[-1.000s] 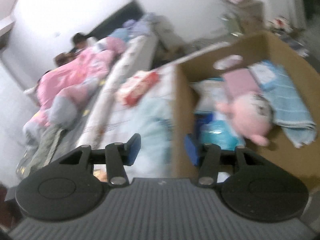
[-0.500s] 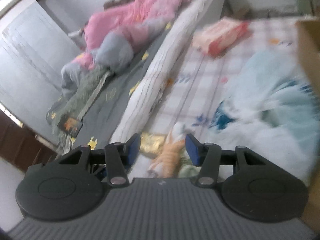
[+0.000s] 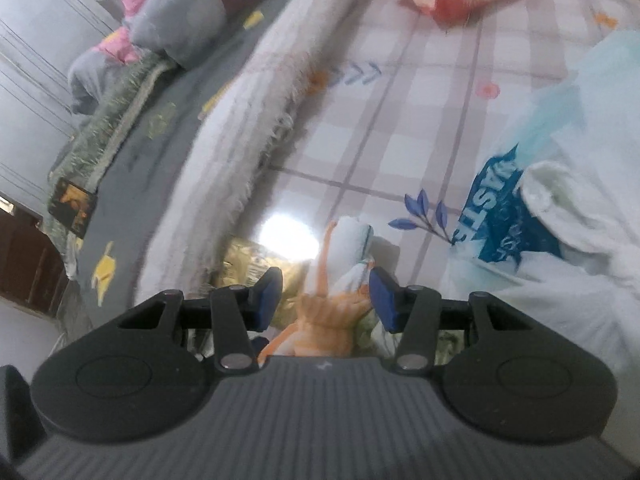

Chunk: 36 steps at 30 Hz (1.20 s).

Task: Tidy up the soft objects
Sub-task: 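Grasp the striped rolled cloth with the right gripper, then lift the striped cloth with the right gripper and carry it to the box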

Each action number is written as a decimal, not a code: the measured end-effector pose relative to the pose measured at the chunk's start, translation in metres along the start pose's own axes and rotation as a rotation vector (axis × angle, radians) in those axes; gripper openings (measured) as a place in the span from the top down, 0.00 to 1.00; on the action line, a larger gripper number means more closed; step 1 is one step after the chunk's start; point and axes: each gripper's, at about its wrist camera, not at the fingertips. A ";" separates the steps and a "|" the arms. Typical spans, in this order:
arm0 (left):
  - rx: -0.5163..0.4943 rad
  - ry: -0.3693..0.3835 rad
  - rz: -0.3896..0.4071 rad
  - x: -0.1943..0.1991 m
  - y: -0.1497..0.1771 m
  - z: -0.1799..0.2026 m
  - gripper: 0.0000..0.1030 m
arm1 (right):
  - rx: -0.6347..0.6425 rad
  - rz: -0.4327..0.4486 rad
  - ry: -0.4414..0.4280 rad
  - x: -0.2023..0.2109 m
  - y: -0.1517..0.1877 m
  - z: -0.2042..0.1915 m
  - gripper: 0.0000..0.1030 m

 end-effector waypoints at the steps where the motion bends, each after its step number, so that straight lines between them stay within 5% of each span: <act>1: 0.012 0.005 -0.009 -0.002 0.001 -0.002 0.45 | -0.003 -0.008 0.005 -0.005 -0.001 0.001 0.55; 14: 0.012 -0.017 0.047 0.014 0.005 -0.002 0.54 | -0.045 0.029 -0.051 -0.006 0.001 0.005 0.68; 28: -0.084 -0.077 0.192 0.071 -0.004 0.021 0.54 | -0.095 0.155 -0.207 0.057 0.013 0.003 0.75; 36: -0.194 -0.045 0.280 0.093 -0.022 0.058 0.54 | -0.118 0.294 -0.238 0.116 0.026 0.016 0.75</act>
Point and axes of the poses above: each gripper's, at about its wrist camera, not at the fingertips, and x roughly against the way its jaws point, z to its right, y to its underside, and after that the axes turned 2 degrees about y, right-handed
